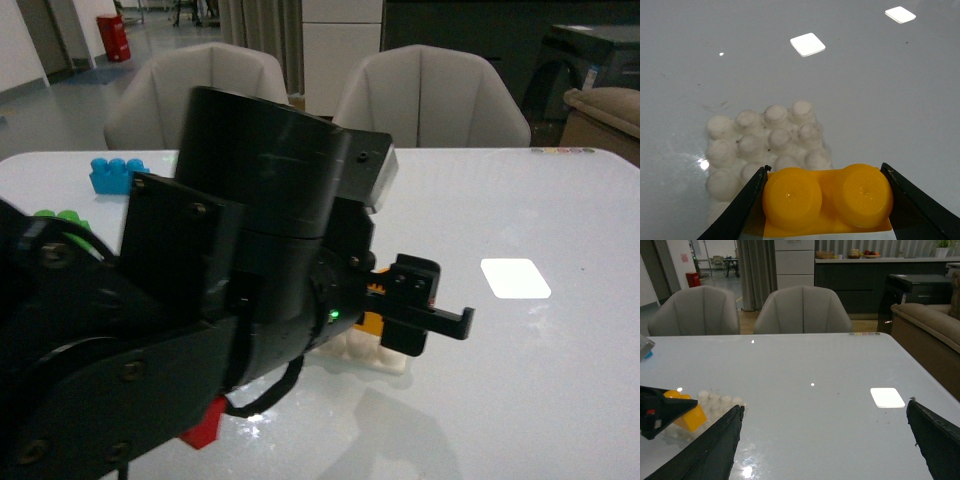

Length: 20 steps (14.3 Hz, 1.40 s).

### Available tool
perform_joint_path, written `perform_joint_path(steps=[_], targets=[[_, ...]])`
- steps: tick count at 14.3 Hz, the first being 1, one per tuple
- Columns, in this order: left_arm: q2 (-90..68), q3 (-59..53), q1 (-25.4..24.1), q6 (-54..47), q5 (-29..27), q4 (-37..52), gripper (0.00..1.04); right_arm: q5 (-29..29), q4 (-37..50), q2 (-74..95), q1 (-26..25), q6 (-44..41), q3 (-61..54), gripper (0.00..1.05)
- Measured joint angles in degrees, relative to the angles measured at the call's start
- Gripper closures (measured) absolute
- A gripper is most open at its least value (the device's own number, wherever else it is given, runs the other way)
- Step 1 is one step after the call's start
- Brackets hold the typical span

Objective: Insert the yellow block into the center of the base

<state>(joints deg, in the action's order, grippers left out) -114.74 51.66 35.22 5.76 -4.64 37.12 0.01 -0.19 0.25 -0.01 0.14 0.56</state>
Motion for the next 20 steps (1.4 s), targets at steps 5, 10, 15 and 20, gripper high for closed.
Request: perform_joint_path(steps=[5,10,15,20], targets=[[-9.9,9.7,2.7,1.6,-8.5,-1.0,0.46,0.0,0.0,0.0,0.0,0.0,0.0,0.06],[-12.6,12.0,1.8,1.3,-9.8,-0.9,0.46,0.0,0.0,0.0,0.0,0.0,0.0,0.06],[-13.6,12.9,-0.8,-1.2,-8.7,-3.2,0.46,0.0,0.0,0.0,0.0,0.0,0.0,0.06],[-15.2,13.6,-1.5,1.7,-7.8,-4.0,0.46,0.0,0.0,0.0,0.0,0.0,0.0,0.06]])
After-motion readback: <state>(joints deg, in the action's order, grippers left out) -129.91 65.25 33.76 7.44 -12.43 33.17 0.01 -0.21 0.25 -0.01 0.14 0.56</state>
